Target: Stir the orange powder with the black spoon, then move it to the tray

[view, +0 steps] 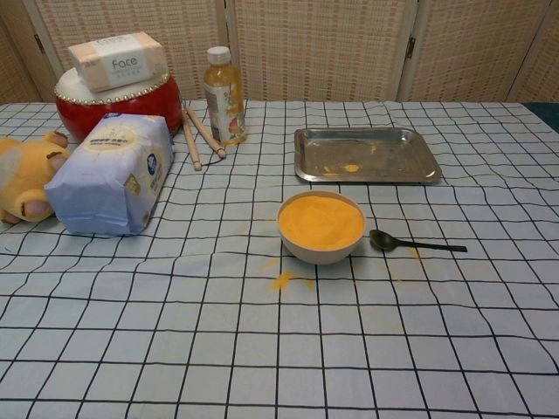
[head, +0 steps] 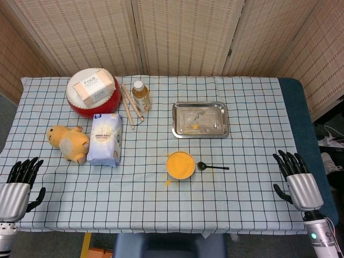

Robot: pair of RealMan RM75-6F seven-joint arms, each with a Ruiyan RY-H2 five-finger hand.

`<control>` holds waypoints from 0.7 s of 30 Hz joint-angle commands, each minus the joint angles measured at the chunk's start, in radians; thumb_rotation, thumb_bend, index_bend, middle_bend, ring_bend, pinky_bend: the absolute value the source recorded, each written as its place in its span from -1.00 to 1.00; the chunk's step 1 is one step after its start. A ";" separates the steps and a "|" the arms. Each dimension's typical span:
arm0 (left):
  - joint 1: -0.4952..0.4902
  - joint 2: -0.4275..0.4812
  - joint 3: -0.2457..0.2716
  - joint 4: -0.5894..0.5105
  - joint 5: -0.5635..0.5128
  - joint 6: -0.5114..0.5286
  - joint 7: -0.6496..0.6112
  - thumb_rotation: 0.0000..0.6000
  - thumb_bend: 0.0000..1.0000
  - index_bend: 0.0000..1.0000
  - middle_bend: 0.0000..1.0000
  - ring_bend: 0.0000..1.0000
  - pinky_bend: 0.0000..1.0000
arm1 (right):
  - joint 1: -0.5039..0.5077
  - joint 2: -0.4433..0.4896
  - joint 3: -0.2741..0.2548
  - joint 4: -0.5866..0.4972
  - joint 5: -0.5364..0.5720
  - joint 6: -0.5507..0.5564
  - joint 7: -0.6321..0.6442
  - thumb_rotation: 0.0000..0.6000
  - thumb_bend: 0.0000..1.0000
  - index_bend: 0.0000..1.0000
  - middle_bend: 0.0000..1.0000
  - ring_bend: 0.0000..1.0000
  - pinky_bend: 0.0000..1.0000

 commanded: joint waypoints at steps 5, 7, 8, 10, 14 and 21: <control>-0.015 -0.017 -0.005 0.011 -0.004 -0.021 -0.005 1.00 -0.10 -1.00 -1.00 -1.00 -0.95 | 0.018 -0.043 0.004 0.058 -0.016 -0.016 0.061 1.00 -0.50 -0.98 -1.00 -1.00 -0.99; -0.020 -0.015 -0.004 0.010 -0.005 -0.031 -0.013 1.00 -0.10 -1.00 -1.00 -1.00 -0.95 | 0.033 -0.059 0.013 0.073 -0.019 -0.024 0.099 1.00 -0.50 -0.90 -1.00 -1.00 -0.99; -0.024 -0.013 -0.006 0.008 -0.006 -0.036 -0.017 1.00 -0.10 -1.00 -1.00 -1.00 -0.95 | 0.049 -0.065 0.018 0.076 -0.022 -0.038 0.111 1.00 -0.49 -0.82 -1.00 -1.00 -0.99; -0.028 -0.012 -0.009 0.009 -0.007 -0.040 -0.021 1.00 -0.10 -1.00 -1.00 -1.00 -0.95 | 0.076 -0.069 0.030 0.067 -0.020 -0.068 0.109 1.00 -0.49 -0.70 -1.00 -1.00 -0.99; -0.036 -0.002 -0.006 0.009 -0.011 -0.059 -0.043 1.00 -0.10 -1.00 -1.00 -1.00 -0.95 | 0.142 -0.092 0.059 0.032 0.002 -0.151 0.052 1.00 -0.47 -0.41 -1.00 -1.00 -0.99; -0.039 0.022 -0.001 0.006 -0.029 -0.085 -0.082 1.00 -0.09 -1.00 -1.00 -1.00 -0.94 | 0.248 -0.204 0.099 0.037 0.089 -0.303 -0.086 1.00 -0.47 -0.12 -1.00 -1.00 -0.99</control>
